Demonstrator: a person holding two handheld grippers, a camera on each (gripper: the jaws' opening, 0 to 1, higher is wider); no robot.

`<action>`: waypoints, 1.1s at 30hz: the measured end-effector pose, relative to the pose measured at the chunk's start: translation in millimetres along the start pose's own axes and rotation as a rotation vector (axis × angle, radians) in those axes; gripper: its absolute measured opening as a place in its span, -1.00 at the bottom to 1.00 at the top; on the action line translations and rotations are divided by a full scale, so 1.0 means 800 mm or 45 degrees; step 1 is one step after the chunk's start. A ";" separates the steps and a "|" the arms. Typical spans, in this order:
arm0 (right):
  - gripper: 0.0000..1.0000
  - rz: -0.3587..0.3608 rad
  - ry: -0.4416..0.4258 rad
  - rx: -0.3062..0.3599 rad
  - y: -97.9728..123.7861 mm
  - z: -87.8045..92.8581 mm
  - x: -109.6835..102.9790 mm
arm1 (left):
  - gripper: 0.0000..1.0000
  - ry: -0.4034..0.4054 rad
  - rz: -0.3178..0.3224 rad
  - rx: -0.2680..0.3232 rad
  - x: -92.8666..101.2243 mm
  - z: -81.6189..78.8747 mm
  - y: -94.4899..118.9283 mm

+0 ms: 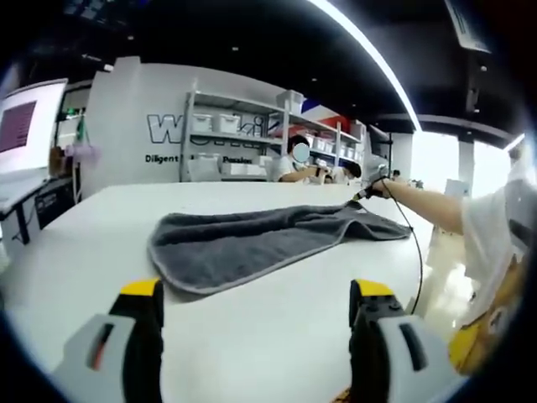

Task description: Fold the towel on the table until its edges align and the towel forms a compact rectangular stack.

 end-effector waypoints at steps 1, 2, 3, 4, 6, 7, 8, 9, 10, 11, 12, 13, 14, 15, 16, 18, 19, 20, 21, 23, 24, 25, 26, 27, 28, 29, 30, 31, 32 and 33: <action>-0.42 0.001 -0.013 0.020 0.004 -0.004 0.001 | 0.93 0.000 0.002 0.002 0.001 0.000 0.000; -0.38 0.000 -0.042 0.049 0.012 -0.010 0.002 | 0.93 -0.001 0.004 0.003 0.001 -0.001 0.001; -0.35 -0.006 -0.064 0.075 0.018 -0.015 0.003 | 0.93 -0.002 0.008 0.006 0.002 -0.002 0.001; -0.30 -0.016 -0.084 0.103 0.024 -0.020 0.003 | 0.93 -0.003 0.011 0.008 0.003 -0.002 0.002; -0.12 -0.021 -0.149 0.160 0.039 -0.030 0.005 | 0.93 -0.004 0.017 0.012 0.005 -0.003 0.003; -0.06 -0.031 -0.158 0.167 0.044 -0.031 0.005 | 0.93 -0.003 0.019 0.015 0.005 -0.003 0.003; 0.00 -0.045 -0.181 0.199 0.053 -0.036 0.003 | 0.93 -0.003 0.022 0.017 0.005 -0.004 0.004; 0.03 -0.058 -0.206 0.231 0.061 -0.041 0.002 | 0.93 0.000 0.024 0.023 0.006 -0.005 0.004; 0.07 -0.075 -0.211 0.241 0.070 -0.043 0.000 | 0.93 0.001 0.026 0.026 0.006 -0.005 0.004; 0.14 -0.081 -0.224 0.254 0.082 -0.045 -0.002 | 0.93 0.001 0.029 0.027 0.006 -0.005 0.005; 0.18 -0.090 -0.226 0.275 0.091 -0.048 -0.005 | 0.93 0.001 0.030 0.028 0.006 -0.005 0.005; 0.21 -0.100 -0.221 0.287 0.101 -0.050 -0.010 | 0.93 0.001 0.032 0.029 0.007 -0.005 0.005; 0.24 -0.114 -0.213 0.305 0.111 -0.053 -0.016 | 0.93 0.002 0.034 0.030 0.007 -0.006 0.005; 0.27 -0.134 -0.200 0.329 0.121 -0.056 -0.024 | 0.93 0.001 0.036 0.031 0.007 -0.006 0.005; 0.29 -0.151 -0.192 0.348 0.132 -0.058 -0.032 | 0.93 0.001 0.038 0.032 0.007 -0.006 0.005; 0.35 -0.185 -0.161 0.368 0.149 -0.059 -0.048 | 0.93 0.003 0.042 0.034 0.006 -0.006 0.004; 0.37 -0.199 -0.157 0.383 0.159 -0.059 -0.057 | 0.93 0.004 0.044 0.035 0.006 -0.006 0.004; 0.39 -0.221 -0.148 0.403 0.168 -0.060 -0.068 | 0.93 0.005 0.044 0.036 0.006 -0.006 0.004; 0.41 -0.256 -0.129 0.428 0.180 -0.059 -0.084 | 0.93 0.007 0.047 0.036 0.006 -0.006 0.003; 0.45 -0.302 -0.108 0.440 0.196 -0.053 -0.108 | 0.93 0.010 0.052 0.037 0.006 -0.005 0.002; 0.47 -0.329 -0.099 0.445 0.203 -0.049 -0.121 | 0.93 0.011 0.054 0.036 0.006 -0.004 0.002; 0.49 -0.356 -0.098 0.457 0.211 -0.046 -0.133 | 0.93 0.010 0.055 0.036 0.006 -0.004 0.001; 0.52 -0.374 -0.103 0.460 0.218 -0.042 -0.143 | 0.93 0.010 0.057 0.036 0.006 -0.004 0.001; 0.53 -0.399 -0.104 0.466 0.224 -0.038 -0.154 | 0.93 0.011 0.058 0.036 0.006 -0.003 0.001; 0.53 -0.423 -0.094 0.477 0.231 -0.035 -0.165 | 0.93 0.014 0.058 0.037 0.006 -0.003 0.001; 0.54 -0.440 -0.089 0.480 0.238 -0.030 -0.175 | 0.93 0.016 0.059 0.038 0.006 -0.002 0.001; 0.55 -0.455 -0.089 0.481 0.243 -0.026 -0.183 | 0.93 0.017 0.060 0.038 0.006 -0.002 0.001; 0.56 -0.466 -0.088 0.483 0.246 -0.024 -0.188 | 0.93 0.020 0.061 0.038 0.006 -0.001 0.001; 0.57 -0.492 -0.092 0.484 0.253 -0.018 -0.197 | 0.93 0.022 0.063 0.037 0.007 0.000 0.001; 0.57 -0.499 -0.103 0.488 0.257 -0.014 -0.202 | 0.93 0.023 0.064 0.035 0.007 0.001 0.001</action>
Point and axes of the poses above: the point that each gripper's makers call its tool centre point, and the gripper's own axes: y roughly backward along the fingers, x roughly to its right, z roughly out of its underside, the point moved 1 cm from there along y, roughly backward along the fingers, and after that the axes turned 4 degrees about x, right-handed, at the moved point
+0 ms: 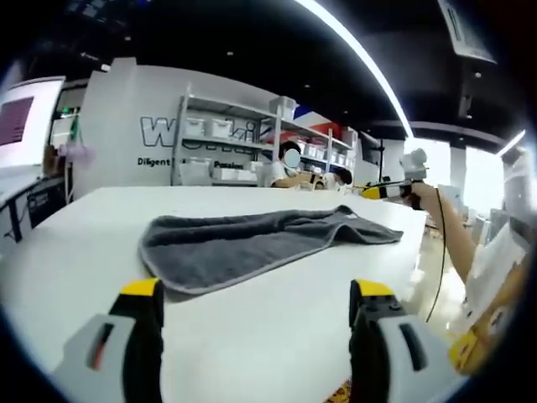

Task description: Fold the towel on the table until its edges align and the towel forms a compact rectangular stack.

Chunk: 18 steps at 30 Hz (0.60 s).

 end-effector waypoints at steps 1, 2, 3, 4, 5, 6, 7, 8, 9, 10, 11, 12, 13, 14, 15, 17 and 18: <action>0.57 -0.003 -0.005 0.007 0.003 0.002 -0.004 | 0.93 0.000 0.001 -0.001 0.000 0.001 0.000; 0.57 -0.003 -0.007 0.011 0.006 0.005 -0.008 | 0.93 0.000 0.002 -0.002 0.000 0.001 0.000; 0.58 -0.002 -0.001 0.011 0.011 0.011 -0.015 | 0.93 0.003 0.002 -0.002 0.000 0.002 0.001; 0.59 -0.004 0.004 0.006 0.016 0.016 -0.020 | 0.93 0.003 0.002 -0.002 -0.001 0.002 0.001; 0.60 -0.014 0.006 -0.008 0.020 0.024 -0.025 | 0.93 0.003 0.002 -0.003 -0.001 0.003 0.002; 0.61 -0.025 -0.003 -0.019 0.025 0.032 -0.030 | 0.93 0.003 0.000 -0.003 -0.002 0.003 0.003; 0.61 -0.032 -0.012 -0.026 0.028 0.037 -0.034 | 0.93 0.004 -0.002 -0.002 -0.003 0.003 0.004; 0.62 -0.045 -0.024 -0.048 0.034 0.050 -0.040 | 0.93 0.006 -0.006 -0.002 -0.004 0.004 0.005; 0.63 -0.050 -0.025 -0.062 0.039 0.058 -0.043 | 0.93 0.006 -0.009 -0.001 -0.006 0.004 0.006; 0.64 -0.049 -0.032 -0.076 0.044 0.065 -0.044 | 0.93 0.007 -0.012 0.000 -0.007 0.004 0.006; 0.65 -0.048 -0.036 -0.086 0.049 0.071 -0.045 | 0.93 0.009 -0.018 0.002 -0.009 0.004 0.007; 0.67 -0.051 -0.040 -0.097 0.055 0.075 -0.045 | 0.93 0.011 -0.020 0.003 -0.010 0.004 0.007; 0.68 -0.048 -0.045 -0.111 0.060 0.079 -0.044 | 0.93 0.012 -0.024 0.004 -0.010 0.004 0.008; 0.69 -0.040 -0.047 -0.114 0.066 0.081 -0.042 | 0.93 0.014 -0.025 0.004 -0.011 0.005 0.008; 0.69 -0.027 -0.044 -0.115 0.071 0.083 -0.040 | 0.93 0.014 -0.027 0.003 -0.011 0.005 0.008; 0.71 -0.002 -0.036 -0.124 0.081 0.086 -0.033 | 0.93 0.016 -0.030 0.005 -0.012 0.006 0.009; 0.71 0.016 -0.039 -0.124 0.087 0.088 -0.028 | 0.93 0.017 -0.030 0.005 -0.012 0.006 0.009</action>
Point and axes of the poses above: the point that each gripper's makers call its tool centre point, and the gripper's own axes: y roughly backward along the fingers, x roughly to its right, z roughly out of its underside, the point moved 1 cm from there along y, roughly backward along the fingers, and after that the axes turned 4 degrees about x, right-handed, at the moved point
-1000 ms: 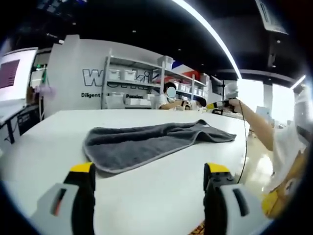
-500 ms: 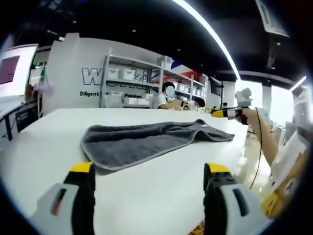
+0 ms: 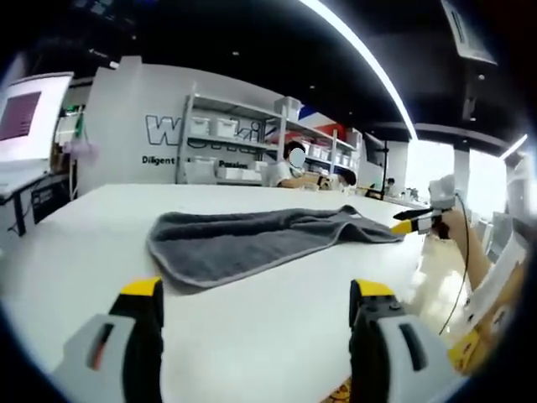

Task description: Fold the towel on the table until its edges align and the towel forms a compact rectangular stack.

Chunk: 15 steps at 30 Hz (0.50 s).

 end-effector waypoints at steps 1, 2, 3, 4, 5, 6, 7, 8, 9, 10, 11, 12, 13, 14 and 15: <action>0.72 0.004 -0.002 -0.002 0.002 0.001 0.002 | 0.93 0.001 0.000 -0.001 0.000 0.001 0.000; 0.73 0.012 -0.007 -0.007 0.005 0.004 0.005 | 0.93 0.001 0.001 -0.002 0.000 0.001 0.000; 0.74 0.026 -0.012 -0.004 0.009 0.006 0.008 | 0.93 0.002 0.001 -0.002 0.000 0.001 0.000; 0.75 0.029 -0.013 -0.004 0.011 0.007 0.009 | 0.93 0.003 0.002 -0.002 0.001 0.001 0.000; 0.75 0.031 -0.019 -0.008 0.014 0.010 0.009 | 0.93 0.002 0.002 -0.002 0.001 0.002 0.000; 0.77 0.034 -0.030 -0.013 0.016 0.013 0.010 | 0.93 0.002 0.002 -0.003 0.001 0.002 0.000; 0.77 0.036 -0.037 -0.014 0.018 0.015 0.010 | 0.93 0.002 0.000 -0.003 0.000 0.002 0.000; 0.79 0.036 -0.043 -0.018 0.020 0.017 0.010 | 0.93 0.002 0.000 -0.004 0.000 0.003 0.000; 0.81 0.041 -0.053 -0.023 0.021 0.019 0.012 | 0.93 0.003 -0.002 -0.005 0.000 0.003 0.001; 0.82 0.048 -0.058 -0.025 0.022 0.021 0.013 | 0.93 0.004 -0.003 -0.005 -0.001 0.003 0.001; 0.83 0.057 -0.063 -0.029 0.023 0.023 0.015 | 0.93 0.004 -0.005 -0.006 -0.001 0.004 0.001; 0.86 0.062 -0.069 -0.035 0.024 0.025 0.017 | 0.93 0.004 -0.005 -0.007 -0.002 0.004 0.001; 0.88 0.068 -0.080 -0.034 0.025 0.026 0.018 | 0.93 0.005 -0.006 -0.008 -0.002 0.004 0.001; 0.89 0.069 -0.084 -0.031 0.026 0.027 0.019 | 0.93 0.006 -0.006 -0.008 -0.002 0.005 0.001; 0.90 0.069 -0.091 -0.033 0.026 0.028 0.020 | 0.93 0.006 -0.007 -0.009 -0.003 0.005 0.000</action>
Point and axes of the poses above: the point that each gripper's makers call its tool centre point, and the gripper's own axes: y roughly backward along the fingers, x roughly to its right, z roughly out of its underside, the point moved 1 cm from there along y, roughly backward along the fingers, and after that the axes turned 4 degrees about x, right-handed, at the moved point
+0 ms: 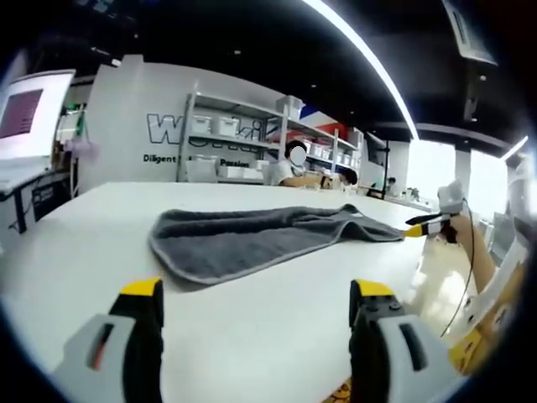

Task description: Fold the towel on the table until its edges align and the towel forms a compact rectangular stack.

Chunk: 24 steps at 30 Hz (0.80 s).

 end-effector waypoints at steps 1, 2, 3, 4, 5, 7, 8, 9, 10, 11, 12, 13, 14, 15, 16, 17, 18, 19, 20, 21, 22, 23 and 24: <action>0.91 0.004 -0.008 -0.001 0.000 0.001 0.001 | 0.93 0.000 -0.001 -0.001 0.000 0.000 0.000; 0.92 0.005 -0.012 -0.001 0.000 0.002 0.002 | 0.93 0.001 -0.001 -0.001 -0.001 0.000 -0.001; 0.94 0.006 -0.017 -0.004 0.000 0.003 0.003 | 0.93 0.002 -0.002 -0.002 -0.001 0.001 -0.001; 0.95 0.007 -0.020 -0.005 0.000 0.004 0.003 | 0.93 0.003 -0.003 -0.003 -0.001 0.001 -0.001; 0.97 0.006 -0.025 -0.006 0.001 0.005 0.004 | 0.93 0.002 -0.004 -0.003 -0.002 0.001 -0.002; 0.98 0.013 -0.037 -0.001 0.002 0.006 0.008 | 0.93 0.001 -0.004 -0.006 -0.002 0.001 -0.003; 0.99 0.023 -0.042 0.009 0.002 0.006 0.010 | 0.93 0.001 -0.004 -0.008 -0.003 0.001 -0.003; 0.99 0.028 -0.046 0.013 0.002 0.006 0.012 | 0.93 0.002 -0.005 -0.009 -0.003 0.002 -0.003; 0.99 0.028 -0.048 0.013 0.003 0.006 0.013 | 0.93 0.000 -0.005 -0.010 -0.003 0.002 -0.004; 0.99 0.028 -0.052 0.012 0.003 0.007 0.015 | 0.93 -0.001 -0.005 -0.012 -0.003 0.002 -0.004; 0.99 0.030 -0.057 0.016 0.004 0.007 0.016 | 0.93 -0.002 -0.006 -0.013 -0.003 0.002 -0.005; 0.99 0.029 -0.058 0.017 0.004 0.007 0.016 | 0.93 -0.004 -0.006 -0.015 -0.003 0.002 -0.005; 0.99 0.027 -0.059 0.014 0.004 0.008 0.017 | 0.93 -0.005 -0.006 -0.017 -0.003 0.003 -0.006; 0.99 0.028 -0.062 0.013 0.005 0.009 0.018 | 0.93 -0.008 -0.005 -0.023 -0.003 0.003 -0.006; 0.99 0.030 -0.063 0.012 0.006 0.010 0.019 | 0.93 -0.010 -0.004 -0.025 -0.003 0.004 -0.007; 0.99 0.030 -0.063 0.007 0.007 0.012 0.021 | 0.93 -0.016 -0.001 -0.031 -0.002 0.004 -0.008; 0.99 0.033 -0.065 0.001 0.008 0.014 0.023 | 0.93 -0.019 0.002 -0.036 -0.002 0.005 -0.008; 0.99 0.036 -0.063 -0.004 0.009 0.015 0.026 | 0.93 -0.023 0.003 -0.039 -0.003 0.005 -0.009; 0.99 0.042 -0.057 -0.010 0.011 0.017 0.030 | 0.93 -0.034 0.004 -0.045 -0.004 0.005 -0.009; 0.99 0.047 -0.042 -0.020 0.013 0.018 0.034 | 0.93 -0.051 0.004 -0.049 -0.005 0.004 -0.010; 0.99 0.050 -0.011 -0.034 0.015 0.019 0.039 | 0.93 -0.073 0.007 -0.059 -0.008 0.002 -0.010; 0.99 0.059 0.001 -0.043 0.017 0.020 0.044 | 0.93 -0.117 0.019 -0.068 -0.012 0.000 -0.010; 0.99 0.074 0.057 -0.057 0.021 0.018 0.054 | 0.92 -0.185 0.034 -0.082 -0.016 -0.003 -0.010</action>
Point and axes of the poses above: the point that each gripper's makers call its tool centre point, and the gripper's own axes: y roughly backward along the fingers, x roughly to its right, z roughly out of its underside, the point moved 1 cm from there along y, roughly backward along the fingers, and after that the axes turned 4 degrees about x, right-handed, at the moved point
